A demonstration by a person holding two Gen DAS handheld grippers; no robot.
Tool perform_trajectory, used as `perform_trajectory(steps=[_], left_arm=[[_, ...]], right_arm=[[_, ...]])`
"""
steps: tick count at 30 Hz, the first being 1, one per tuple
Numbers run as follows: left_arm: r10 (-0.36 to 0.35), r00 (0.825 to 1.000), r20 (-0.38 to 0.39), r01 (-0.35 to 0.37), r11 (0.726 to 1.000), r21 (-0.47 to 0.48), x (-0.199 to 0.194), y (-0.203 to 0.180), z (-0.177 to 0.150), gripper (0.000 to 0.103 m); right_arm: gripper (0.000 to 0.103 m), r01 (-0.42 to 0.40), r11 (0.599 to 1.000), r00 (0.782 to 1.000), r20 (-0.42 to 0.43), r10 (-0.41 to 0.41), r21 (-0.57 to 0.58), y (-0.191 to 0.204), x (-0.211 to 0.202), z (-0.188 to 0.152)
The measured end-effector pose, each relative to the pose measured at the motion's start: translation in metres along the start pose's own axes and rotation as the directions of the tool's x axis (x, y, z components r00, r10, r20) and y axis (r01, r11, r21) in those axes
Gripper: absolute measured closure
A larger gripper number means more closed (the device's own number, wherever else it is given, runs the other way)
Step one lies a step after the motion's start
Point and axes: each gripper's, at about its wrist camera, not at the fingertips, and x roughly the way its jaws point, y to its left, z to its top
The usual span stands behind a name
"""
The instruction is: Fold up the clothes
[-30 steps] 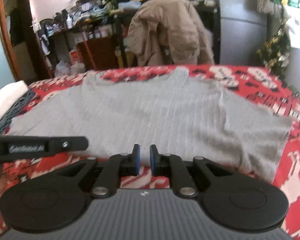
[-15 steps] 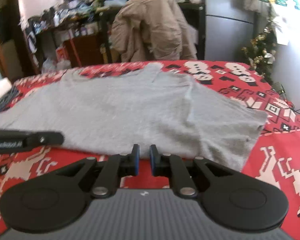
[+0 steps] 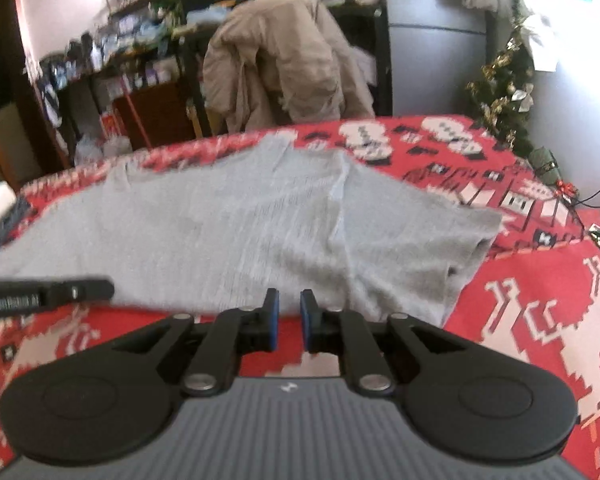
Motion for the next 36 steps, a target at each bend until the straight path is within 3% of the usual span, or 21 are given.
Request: perform_trajectory(steps=[2,6,11,15,18,23,30,36], left_arm=[[0.001,1.0,-0.002,-0.001,1.0,-0.004,0.001,0.001,0.0,0.094],[0.002,1.0,-0.002,-0.002,1.0,-0.006,0.002,0.002,0.0,0.094],[0.011,1.0,0.003,-0.011,1.0,-0.004,0.001,0.004,0.002,0.094],[0.01,1.0,0.006,-0.01,1.0,-0.001,0.002,0.004,0.001,0.094],[0.011,1.0,0.006,-0.011,1.0,0.004,0.003,0.003,0.0,0.094],[0.01,1.0,0.002,-0.01,1.0,0.004,0.002,0.004,0.0,0.094],[-0.005,1.0,0.006,0.005,1.0,0.017,-0.003,0.004,-0.002,0.094],[-0.012,0.999,0.031,0.011,0.999,0.051,-0.002,-0.005,0.0,0.094]], right_arm=[[0.091,0.014,1.0,1.0,0.019,-0.015,0.01,-0.001,0.004,0.005],[0.092,0.058,0.998,0.997,-0.042,-0.058,0.01,-0.004,0.015,0.002],[0.092,0.064,0.998,0.996,-0.058,-0.063,0.019,-0.014,0.004,-0.002],[0.09,0.01,0.999,1.0,0.019,-0.011,0.047,-0.012,-0.01,0.005],[0.091,-0.011,1.0,0.999,0.039,0.012,-0.008,0.006,0.004,0.014],[0.092,-0.043,0.997,0.999,-0.011,0.042,-0.056,0.027,0.026,0.009],[0.092,-0.06,0.997,0.995,-0.087,0.055,-0.049,0.017,0.021,0.002],[0.092,-0.119,0.993,0.993,0.0,0.119,-0.015,0.028,0.011,0.014]])
